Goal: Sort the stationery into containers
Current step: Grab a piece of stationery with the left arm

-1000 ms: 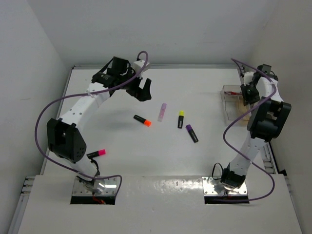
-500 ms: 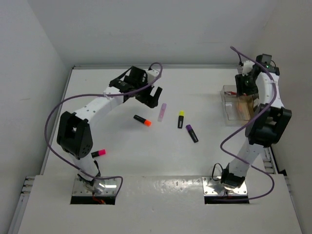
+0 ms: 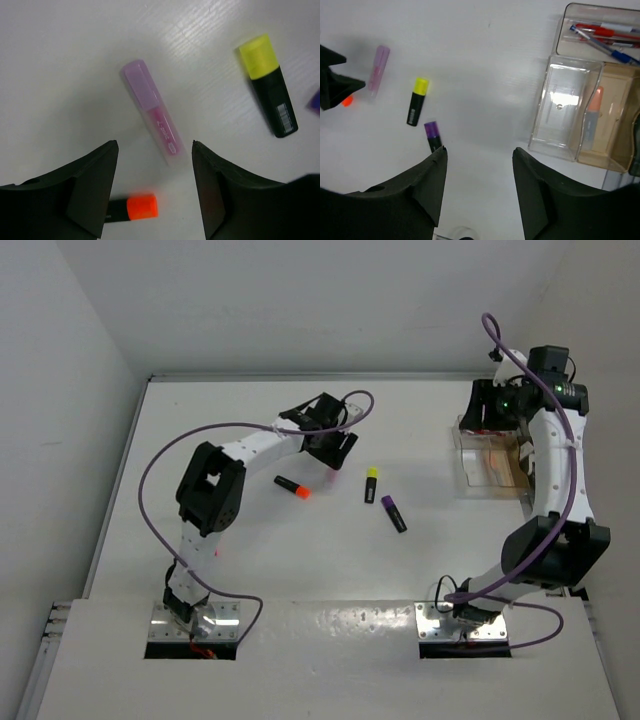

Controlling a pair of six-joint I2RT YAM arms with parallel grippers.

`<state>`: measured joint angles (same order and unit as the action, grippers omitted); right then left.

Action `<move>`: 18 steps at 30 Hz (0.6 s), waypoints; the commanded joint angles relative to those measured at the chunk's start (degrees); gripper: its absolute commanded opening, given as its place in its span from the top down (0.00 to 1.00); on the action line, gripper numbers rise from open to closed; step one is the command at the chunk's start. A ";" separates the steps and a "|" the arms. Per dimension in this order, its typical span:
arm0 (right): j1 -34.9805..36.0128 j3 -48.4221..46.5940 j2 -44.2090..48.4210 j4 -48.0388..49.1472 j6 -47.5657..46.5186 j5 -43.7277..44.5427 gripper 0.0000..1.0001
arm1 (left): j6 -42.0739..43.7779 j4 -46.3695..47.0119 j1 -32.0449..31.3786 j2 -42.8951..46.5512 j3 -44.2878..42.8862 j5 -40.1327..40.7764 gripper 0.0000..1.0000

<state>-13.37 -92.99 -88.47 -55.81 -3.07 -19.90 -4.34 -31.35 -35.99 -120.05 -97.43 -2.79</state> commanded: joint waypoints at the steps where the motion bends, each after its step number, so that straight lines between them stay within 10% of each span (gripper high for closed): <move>1: 0.01 -0.17 1.89 -0.70 2.63 -4.00 0.45 | -2.16 -1.51 -0.49 -2.55 -5.49 2.08 0.34; 18: -0.34 -1.49 2.07 -2.46 4.57 -6.64 0.45 | -2.60 -2.22 -1.01 -9.32 -7.60 0.24 0.50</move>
<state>-13.39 -92.86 -87.68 -58.70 0.21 -24.62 -6.26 -33.71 -36.07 -129.27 -102.50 -2.04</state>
